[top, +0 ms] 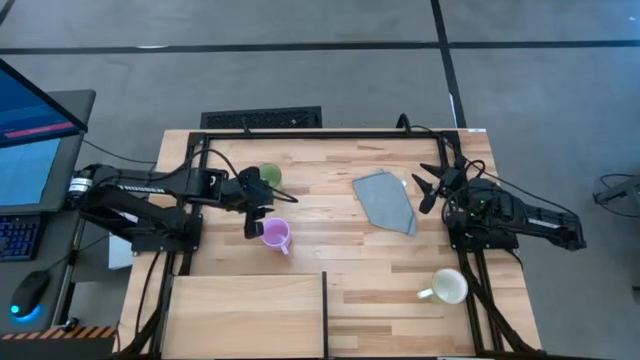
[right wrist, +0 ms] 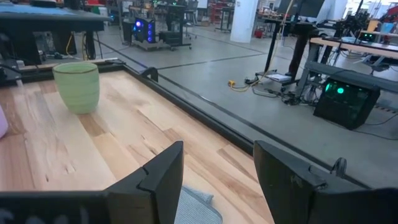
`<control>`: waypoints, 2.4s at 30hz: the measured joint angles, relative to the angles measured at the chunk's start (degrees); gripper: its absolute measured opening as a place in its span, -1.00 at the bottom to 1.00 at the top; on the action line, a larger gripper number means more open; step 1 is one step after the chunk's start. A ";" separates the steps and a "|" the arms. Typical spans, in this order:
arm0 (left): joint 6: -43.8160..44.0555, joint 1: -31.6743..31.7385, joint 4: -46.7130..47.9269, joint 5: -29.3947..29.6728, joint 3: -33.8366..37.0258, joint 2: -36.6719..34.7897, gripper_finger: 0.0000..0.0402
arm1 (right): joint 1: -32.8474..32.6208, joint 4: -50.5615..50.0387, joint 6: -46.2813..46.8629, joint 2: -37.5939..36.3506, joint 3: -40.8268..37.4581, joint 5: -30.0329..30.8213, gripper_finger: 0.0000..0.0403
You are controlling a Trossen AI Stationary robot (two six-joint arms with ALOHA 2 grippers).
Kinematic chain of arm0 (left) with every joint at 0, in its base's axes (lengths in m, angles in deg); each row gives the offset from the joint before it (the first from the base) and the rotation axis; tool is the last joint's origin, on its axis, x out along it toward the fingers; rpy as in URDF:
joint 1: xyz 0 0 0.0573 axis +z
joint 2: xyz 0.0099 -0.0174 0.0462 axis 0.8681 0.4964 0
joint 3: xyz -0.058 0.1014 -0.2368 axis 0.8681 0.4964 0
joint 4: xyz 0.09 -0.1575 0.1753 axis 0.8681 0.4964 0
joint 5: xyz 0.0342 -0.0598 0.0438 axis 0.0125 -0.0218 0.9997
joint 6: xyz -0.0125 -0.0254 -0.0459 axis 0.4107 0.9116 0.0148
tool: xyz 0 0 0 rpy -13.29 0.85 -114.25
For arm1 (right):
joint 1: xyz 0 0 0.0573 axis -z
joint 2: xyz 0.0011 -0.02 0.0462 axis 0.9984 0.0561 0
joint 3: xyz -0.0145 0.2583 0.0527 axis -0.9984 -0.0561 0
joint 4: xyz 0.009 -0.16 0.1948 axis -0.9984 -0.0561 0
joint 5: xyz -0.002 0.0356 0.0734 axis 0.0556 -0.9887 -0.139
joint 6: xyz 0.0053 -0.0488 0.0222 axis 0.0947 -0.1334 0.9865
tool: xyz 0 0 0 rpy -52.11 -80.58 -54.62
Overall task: Stack small to large cups/mugs on shelf
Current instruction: Put the purple mug on the shelf
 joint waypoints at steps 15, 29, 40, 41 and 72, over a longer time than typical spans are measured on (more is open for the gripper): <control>-5.96 0.74 1.80 -12.02 0.00 0.00 -0.59 | 0.00 -0.15 0.00 0.02 0.00 0.00 0.07; -2.21 0.76 1.64 -5.94 0.00 0.00 -0.22 | 0.00 -1.06 0.02 0.00 0.00 -0.01 0.07; 15.29 0.70 2.88 -4.90 0.00 0.07 -0.21 | 0.00 -1.05 0.02 0.01 0.00 -0.01 0.07; 16.64 0.59 2.87 -5.14 -0.01 0.47 -0.21 | 0.00 -1.06 0.04 0.01 0.00 0.00 0.07; 21.72 -2.21 8.76 -7.38 -0.09 13.11 -0.21 | -0.04 -2.90 8.07 0.02 0.00 -0.24 0.07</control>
